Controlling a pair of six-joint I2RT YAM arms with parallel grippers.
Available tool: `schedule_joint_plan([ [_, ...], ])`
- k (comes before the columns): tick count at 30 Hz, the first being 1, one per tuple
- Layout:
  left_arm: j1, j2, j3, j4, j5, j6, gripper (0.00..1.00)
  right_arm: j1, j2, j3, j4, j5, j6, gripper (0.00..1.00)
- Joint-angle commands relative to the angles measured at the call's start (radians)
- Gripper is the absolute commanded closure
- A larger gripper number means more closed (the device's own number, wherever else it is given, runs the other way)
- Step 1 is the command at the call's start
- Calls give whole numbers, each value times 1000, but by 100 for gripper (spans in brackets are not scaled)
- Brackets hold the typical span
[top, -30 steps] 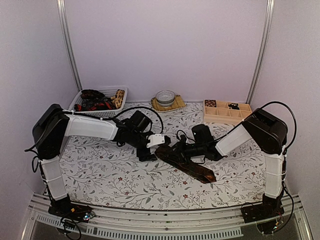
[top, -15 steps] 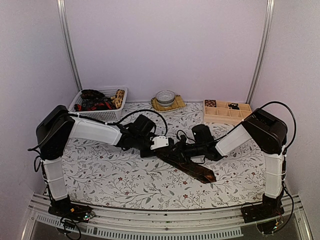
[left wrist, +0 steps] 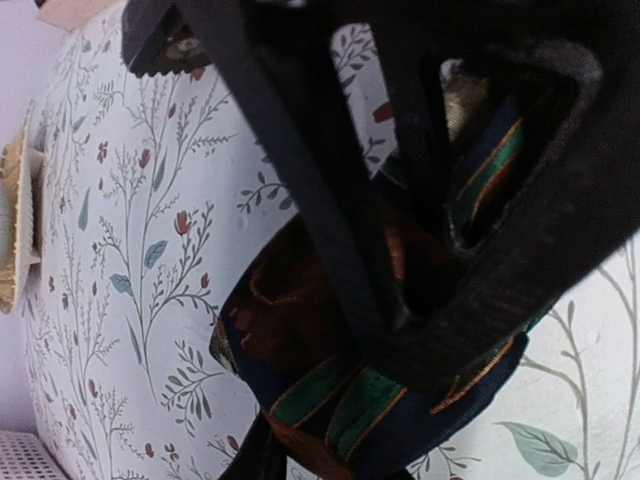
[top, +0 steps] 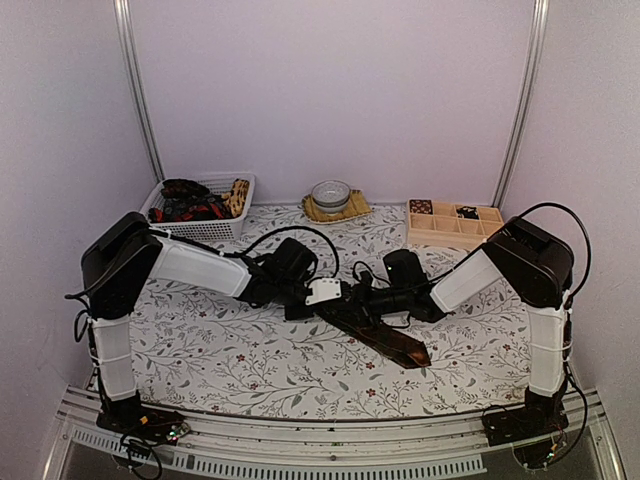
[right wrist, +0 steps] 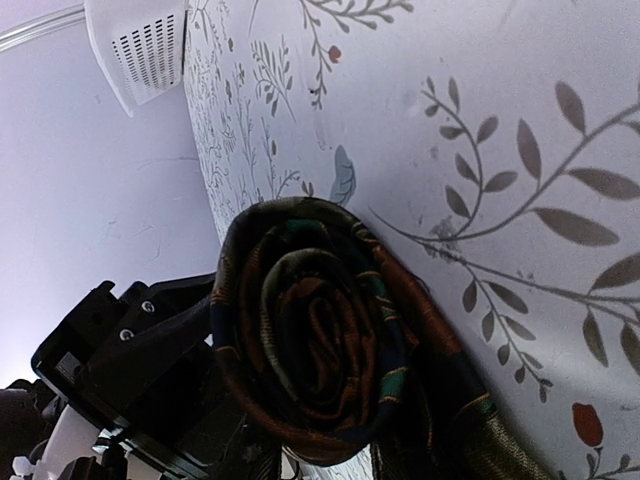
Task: Roll the ties
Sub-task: Roll the tie at the center of the board.
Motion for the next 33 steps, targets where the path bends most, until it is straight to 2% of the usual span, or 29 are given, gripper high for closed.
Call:
schedule_joint_plan([
  [1, -15, 26, -19, 28, -10, -19, 87, 2, 81, -25, -98, 28, 4, 69],
  [11, -38, 11, -45, 17, -12, -41, 85, 1, 79, -22, -97, 39, 11, 67],
  [13, -37, -7, -48, -15, 7, -44, 74, 0, 83, -25, -98, 41, 8, 69],
  [17, -27, -103, -71, -62, 67, -46, 43, 0, 96, -35, -90, 39, 5, 73],
  [19, -18, -139, -88, -43, 72, -53, 37, -2, 103, -47, -71, 34, 11, 74],
  [27, -30, -106, -103, 42, -44, -29, 34, -1, 103, -49, -64, 33, 20, 74],
  [33, -55, -73, -94, 102, -80, 32, 37, -2, 104, -47, -68, 30, 18, 74],
])
